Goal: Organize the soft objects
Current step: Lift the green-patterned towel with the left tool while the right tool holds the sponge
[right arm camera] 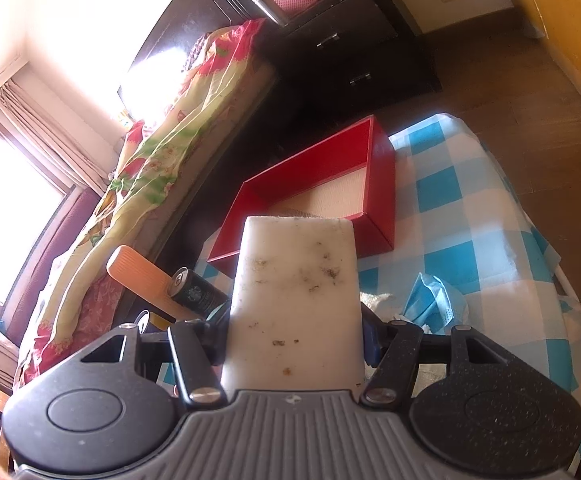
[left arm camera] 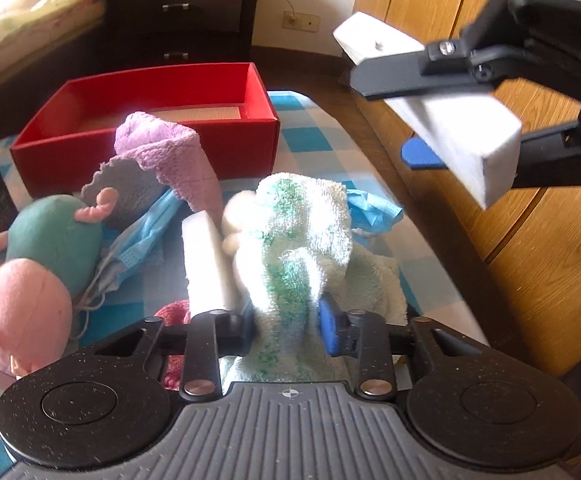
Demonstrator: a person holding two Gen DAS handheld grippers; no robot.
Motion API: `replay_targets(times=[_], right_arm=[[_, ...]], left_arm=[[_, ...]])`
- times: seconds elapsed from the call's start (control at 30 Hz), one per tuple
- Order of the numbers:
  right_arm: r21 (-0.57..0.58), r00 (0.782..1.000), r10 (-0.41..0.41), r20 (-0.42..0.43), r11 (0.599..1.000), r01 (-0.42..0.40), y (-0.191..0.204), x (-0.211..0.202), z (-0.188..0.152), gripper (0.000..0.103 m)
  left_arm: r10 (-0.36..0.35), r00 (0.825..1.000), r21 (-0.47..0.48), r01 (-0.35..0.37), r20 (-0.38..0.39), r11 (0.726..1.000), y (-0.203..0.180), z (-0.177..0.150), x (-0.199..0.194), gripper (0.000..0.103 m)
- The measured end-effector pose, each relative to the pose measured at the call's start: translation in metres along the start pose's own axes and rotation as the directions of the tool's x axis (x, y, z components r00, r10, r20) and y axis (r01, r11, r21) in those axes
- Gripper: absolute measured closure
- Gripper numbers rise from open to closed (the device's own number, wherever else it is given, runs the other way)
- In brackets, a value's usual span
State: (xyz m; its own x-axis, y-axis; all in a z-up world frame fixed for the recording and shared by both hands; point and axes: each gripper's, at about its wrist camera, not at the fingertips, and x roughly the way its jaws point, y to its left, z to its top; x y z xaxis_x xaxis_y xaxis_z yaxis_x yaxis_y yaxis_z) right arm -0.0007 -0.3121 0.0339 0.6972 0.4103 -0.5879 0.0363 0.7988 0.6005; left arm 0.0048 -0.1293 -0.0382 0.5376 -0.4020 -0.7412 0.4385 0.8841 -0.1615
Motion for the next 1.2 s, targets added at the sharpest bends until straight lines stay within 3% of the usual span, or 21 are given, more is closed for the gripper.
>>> replay_targets(times=[0.17,0.3,0.53,0.57,0.63,0.67,0.77,0.93,1.03,1.2], right_arm=[[0.001,1.000,0.007,-0.005,1.000,-0.007,0.001,0.002,0.001,0.065],[-0.014,1.000,0.022,-0.007,1.000,-0.023,0.006,0.002,0.000,0.065],[-0.016,0.999,0.036,-0.014,0.999,-0.036,0.011,0.005,-0.001,0.064],[-0.018,0.999,0.037,-0.015,0.999,-0.037,0.012,0.006,-0.001,0.064],[-0.021,0.999,0.037,-0.018,0.999,-0.037,0.013,0.007,-0.002,0.064],[-0.024,0.999,0.036,-0.021,0.999,-0.037,0.014,0.008,-0.003,0.064],[-0.030,0.999,0.040,-0.031,0.999,-0.040,0.015,0.011,-0.005,0.065],[-0.038,0.998,0.045,-0.038,0.998,-0.046,0.017,0.013,-0.006,0.065],[-0.039,0.998,0.048,-0.043,0.998,-0.049,0.018,0.013,-0.006,0.065],[-0.037,0.998,0.047,-0.040,0.998,-0.048,0.016,0.013,-0.005,0.065]], left_arm=[[0.004,1.000,0.007,-0.004,0.005,1.000,-0.002,0.002,-0.015,0.084],[-0.064,0.998,-0.080,0.064,0.007,0.995,0.009,0.001,-0.025,0.089],[-0.095,0.992,-0.181,0.108,0.079,0.978,0.031,0.011,-0.052,0.092],[-0.087,0.993,-0.188,0.101,0.079,0.977,0.034,0.012,-0.052,0.092],[0.027,0.997,-0.126,-0.017,0.074,0.992,0.030,0.011,-0.047,0.091],[0.045,0.997,-0.107,-0.039,0.060,0.993,0.029,0.009,-0.042,0.091],[-0.012,1.000,-0.158,0.012,0.007,0.987,0.037,0.004,-0.031,0.089],[0.043,0.999,-0.105,-0.044,-0.013,0.994,0.031,0.001,-0.024,0.081],[0.040,0.998,-0.113,-0.045,-0.046,0.993,0.031,0.000,-0.020,0.085],[-0.025,1.000,-0.140,0.027,0.013,0.990,0.030,0.010,-0.035,0.092]])
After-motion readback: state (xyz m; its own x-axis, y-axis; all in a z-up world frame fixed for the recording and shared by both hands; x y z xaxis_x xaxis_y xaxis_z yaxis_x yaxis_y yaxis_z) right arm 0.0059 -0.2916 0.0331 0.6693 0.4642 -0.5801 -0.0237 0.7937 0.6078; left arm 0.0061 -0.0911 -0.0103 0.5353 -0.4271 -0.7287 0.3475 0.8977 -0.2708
